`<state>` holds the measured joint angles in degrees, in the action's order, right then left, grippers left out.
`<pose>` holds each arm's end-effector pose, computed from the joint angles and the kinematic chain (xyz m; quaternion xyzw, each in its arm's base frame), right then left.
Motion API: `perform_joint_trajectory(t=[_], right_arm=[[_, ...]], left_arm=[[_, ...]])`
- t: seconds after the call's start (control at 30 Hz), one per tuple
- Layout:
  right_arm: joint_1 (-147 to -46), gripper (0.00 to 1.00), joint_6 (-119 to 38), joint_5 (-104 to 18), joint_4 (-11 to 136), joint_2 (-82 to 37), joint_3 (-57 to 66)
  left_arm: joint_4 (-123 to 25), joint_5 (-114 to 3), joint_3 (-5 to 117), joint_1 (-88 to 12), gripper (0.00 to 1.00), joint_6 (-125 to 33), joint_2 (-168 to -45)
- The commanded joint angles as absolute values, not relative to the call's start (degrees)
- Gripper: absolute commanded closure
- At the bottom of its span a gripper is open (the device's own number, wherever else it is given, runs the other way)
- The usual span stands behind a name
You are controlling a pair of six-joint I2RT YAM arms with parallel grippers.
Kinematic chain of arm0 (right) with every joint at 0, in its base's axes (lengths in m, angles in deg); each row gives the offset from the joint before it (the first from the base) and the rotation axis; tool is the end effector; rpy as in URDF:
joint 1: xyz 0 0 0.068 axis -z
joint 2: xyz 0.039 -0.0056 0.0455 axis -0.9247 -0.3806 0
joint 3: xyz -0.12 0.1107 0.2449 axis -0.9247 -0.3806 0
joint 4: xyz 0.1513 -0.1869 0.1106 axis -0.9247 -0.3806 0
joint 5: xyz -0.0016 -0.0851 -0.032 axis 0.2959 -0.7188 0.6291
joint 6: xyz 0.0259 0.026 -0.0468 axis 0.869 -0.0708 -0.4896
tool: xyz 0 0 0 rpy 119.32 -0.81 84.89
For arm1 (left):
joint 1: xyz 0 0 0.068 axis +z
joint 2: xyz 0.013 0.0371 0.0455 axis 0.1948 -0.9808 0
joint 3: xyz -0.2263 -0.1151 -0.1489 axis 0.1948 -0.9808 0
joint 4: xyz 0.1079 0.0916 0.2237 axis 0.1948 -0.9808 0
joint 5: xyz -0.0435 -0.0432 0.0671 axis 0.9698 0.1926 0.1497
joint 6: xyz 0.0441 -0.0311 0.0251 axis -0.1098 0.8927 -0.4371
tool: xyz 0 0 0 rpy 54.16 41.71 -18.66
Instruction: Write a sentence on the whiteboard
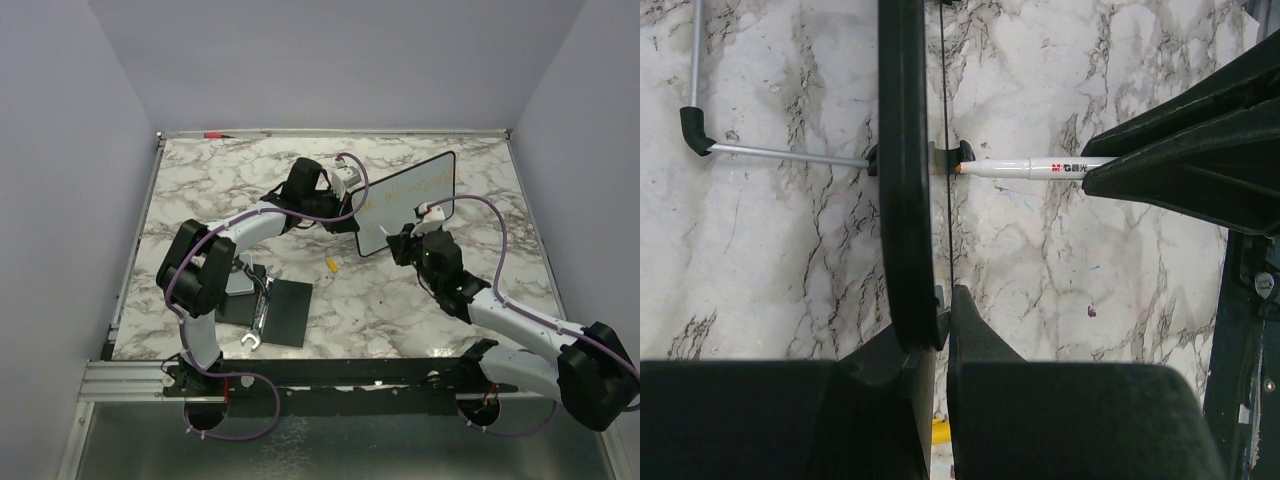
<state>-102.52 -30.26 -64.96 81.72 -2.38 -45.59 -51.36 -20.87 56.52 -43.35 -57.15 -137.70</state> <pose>0.1945 0.1228 0.2328 -0.0540 0.8007 0.1685 0.5724 0.3470 -0.2529 0.2410 0.3914 0.7424 -0.4316 0.3306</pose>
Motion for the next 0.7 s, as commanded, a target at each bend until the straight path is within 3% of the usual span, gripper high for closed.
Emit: perform_joint_trajectory(t=[0.0,0.67], right_arm=[[-102.8,0.99,-31.6,-67.6,82.6,-3.5,-43.3],[-102.9,0.99,-34.8,-61.5,82.7,-7.0,-42.4]], left_arm=[[-52.5,-19.9,57.2,-43.9,1.00,-57.8,-137.1],[-52.5,-19.8,57.2,-43.9,1.00,-57.8,-137.0]])
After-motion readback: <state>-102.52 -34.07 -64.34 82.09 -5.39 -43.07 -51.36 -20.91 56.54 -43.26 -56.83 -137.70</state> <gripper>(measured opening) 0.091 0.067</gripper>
